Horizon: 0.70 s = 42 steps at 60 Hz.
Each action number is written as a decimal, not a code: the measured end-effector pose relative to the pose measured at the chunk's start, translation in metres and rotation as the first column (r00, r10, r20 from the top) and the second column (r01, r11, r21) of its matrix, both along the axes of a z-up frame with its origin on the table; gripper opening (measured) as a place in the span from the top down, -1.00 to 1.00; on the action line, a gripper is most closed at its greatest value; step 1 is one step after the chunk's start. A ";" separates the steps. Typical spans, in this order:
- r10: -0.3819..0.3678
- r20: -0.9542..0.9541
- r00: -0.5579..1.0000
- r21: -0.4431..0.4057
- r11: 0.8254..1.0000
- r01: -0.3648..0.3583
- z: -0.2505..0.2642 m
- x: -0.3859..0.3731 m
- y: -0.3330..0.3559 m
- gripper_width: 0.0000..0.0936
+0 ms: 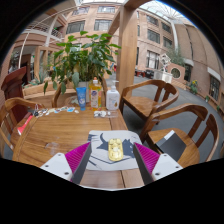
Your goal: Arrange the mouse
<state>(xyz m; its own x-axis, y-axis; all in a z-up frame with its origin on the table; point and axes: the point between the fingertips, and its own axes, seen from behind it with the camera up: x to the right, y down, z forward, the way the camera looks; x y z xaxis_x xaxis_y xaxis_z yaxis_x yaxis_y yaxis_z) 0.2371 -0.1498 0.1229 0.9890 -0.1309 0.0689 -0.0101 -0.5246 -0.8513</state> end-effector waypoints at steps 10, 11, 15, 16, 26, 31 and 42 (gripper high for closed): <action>0.009 0.021 1.000 0.035 0.999 -0.010 0.039 -0.016 -0.053 -0.83; 0.009 0.024 1.000 0.034 0.999 -0.010 0.041 -0.018 -0.057 -0.83; 0.008 0.034 0.999 0.041 0.999 -0.009 0.048 -0.022 -0.073 -0.83; 0.010 0.036 0.999 0.046 0.999 -0.011 0.049 -0.022 -0.079 -0.83; 0.015 0.043 0.999 0.040 0.999 -0.017 0.051 -0.033 -0.114 -0.82; 0.016 0.048 0.999 0.042 0.999 -0.018 0.052 -0.036 -0.126 -0.82; 0.010 0.048 0.999 0.038 0.999 -0.012 0.054 -0.036 -0.144 -0.82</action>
